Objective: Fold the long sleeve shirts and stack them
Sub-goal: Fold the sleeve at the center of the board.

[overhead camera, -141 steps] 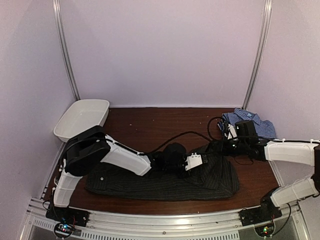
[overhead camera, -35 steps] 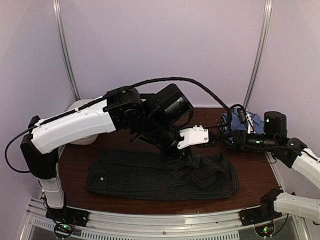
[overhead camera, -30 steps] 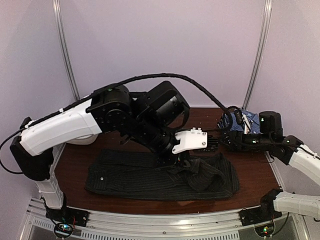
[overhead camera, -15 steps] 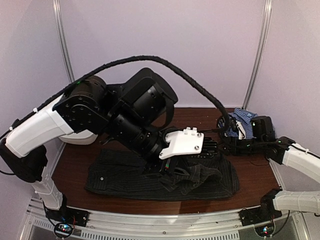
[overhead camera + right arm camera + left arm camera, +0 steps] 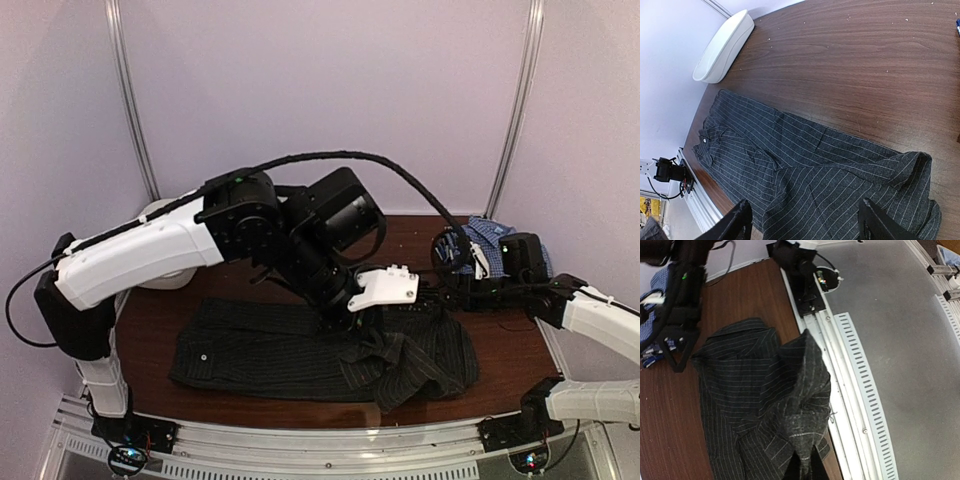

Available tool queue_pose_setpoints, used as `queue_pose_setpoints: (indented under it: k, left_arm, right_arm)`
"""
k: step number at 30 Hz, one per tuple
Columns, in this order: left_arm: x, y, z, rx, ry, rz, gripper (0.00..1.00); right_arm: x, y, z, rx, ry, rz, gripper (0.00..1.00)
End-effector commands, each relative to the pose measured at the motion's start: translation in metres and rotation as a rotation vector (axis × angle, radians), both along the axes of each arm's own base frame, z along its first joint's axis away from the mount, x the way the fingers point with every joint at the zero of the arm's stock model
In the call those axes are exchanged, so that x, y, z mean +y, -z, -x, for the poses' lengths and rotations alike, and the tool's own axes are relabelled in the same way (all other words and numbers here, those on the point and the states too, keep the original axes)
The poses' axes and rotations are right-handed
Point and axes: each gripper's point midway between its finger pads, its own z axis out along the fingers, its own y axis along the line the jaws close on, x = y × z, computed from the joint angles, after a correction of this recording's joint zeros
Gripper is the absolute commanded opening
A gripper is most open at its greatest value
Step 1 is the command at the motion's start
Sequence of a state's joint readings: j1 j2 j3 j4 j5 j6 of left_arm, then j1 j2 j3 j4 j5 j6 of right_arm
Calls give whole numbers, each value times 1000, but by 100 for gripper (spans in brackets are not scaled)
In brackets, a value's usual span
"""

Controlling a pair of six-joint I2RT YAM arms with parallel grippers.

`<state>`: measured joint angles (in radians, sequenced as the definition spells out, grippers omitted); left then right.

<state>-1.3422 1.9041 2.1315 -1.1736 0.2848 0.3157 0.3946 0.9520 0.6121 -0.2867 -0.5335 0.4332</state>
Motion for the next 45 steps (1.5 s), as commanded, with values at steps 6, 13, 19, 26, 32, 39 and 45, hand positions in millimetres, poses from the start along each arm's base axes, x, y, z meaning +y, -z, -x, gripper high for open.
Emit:
queue_pose_setpoints:
  k: [6, 13, 19, 26, 32, 39, 45]
  left_arm:
    - [22, 34, -117, 185, -142, 7, 0]
    - [70, 70, -175, 342, -270, -6, 0]
    - [104, 84, -213, 402, -404, 3, 1]
    - [134, 88, -243, 435, -540, 44, 4]
    - [144, 82, -263, 444, -598, 74, 6]
    - [154, 98, -268, 476, -650, 36, 9]
    - [167, 122, -271, 514, -730, 15, 9]
  right_arm:
    - [-1, 10, -7, -8, 9, 14, 73]
    - [2, 24, -12, 16, -3, 28, 73]
    - [7, 27, -10, 5, -53, 37, 74]
    - [24, 22, 5, -4, -153, -37, 81]
    - [36, 34, 16, 22, -188, -51, 85]
    - [47, 56, 20, 73, -203, -3, 85]
    - [51, 73, 17, 111, -200, 26, 83]
